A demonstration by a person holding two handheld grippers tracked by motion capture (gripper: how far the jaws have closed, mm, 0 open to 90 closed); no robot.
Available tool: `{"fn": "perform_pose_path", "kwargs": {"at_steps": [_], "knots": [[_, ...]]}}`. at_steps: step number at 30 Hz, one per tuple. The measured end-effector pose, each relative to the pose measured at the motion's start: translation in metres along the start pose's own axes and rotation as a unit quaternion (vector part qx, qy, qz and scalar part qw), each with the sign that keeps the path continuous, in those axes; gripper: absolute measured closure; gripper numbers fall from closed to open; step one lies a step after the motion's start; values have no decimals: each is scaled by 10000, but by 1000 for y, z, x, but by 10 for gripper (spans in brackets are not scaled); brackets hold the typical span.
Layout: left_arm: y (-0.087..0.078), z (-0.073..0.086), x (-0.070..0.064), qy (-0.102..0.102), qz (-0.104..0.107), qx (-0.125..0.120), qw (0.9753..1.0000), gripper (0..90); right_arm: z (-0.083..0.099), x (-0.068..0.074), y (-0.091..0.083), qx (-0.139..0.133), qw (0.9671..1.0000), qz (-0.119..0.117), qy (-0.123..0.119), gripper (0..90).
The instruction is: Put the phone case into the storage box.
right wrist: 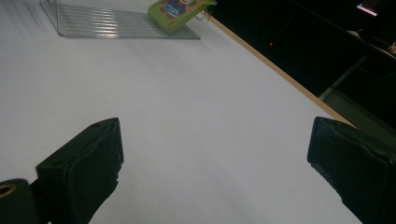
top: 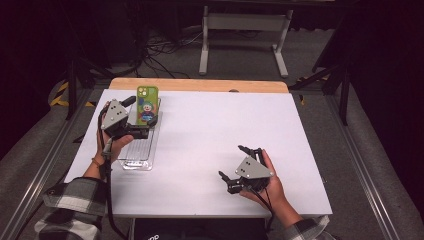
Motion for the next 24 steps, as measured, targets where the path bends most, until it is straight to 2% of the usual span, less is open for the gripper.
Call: {"fn": "perform_pose_path", "kwargs": {"at_steps": [11,24], "knots": [[-4,-1,-8,109,75,-25,9999,39,0,0,-1,-4,10000,-3,-24,42],[-8,0,-13,136,144,-57,9998,39,0,1,-1,0,10000,-13,-28,43]]}}
Point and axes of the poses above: each handheld gripper's, and its own axes: y roughly forward along the jaws, z roughly out of its underside, x roughly to its left, the point moved 6 cm from there along y, roughly forward along the jaws, and after that the axes turned 15 degrees about x, right-handed, at the moved point
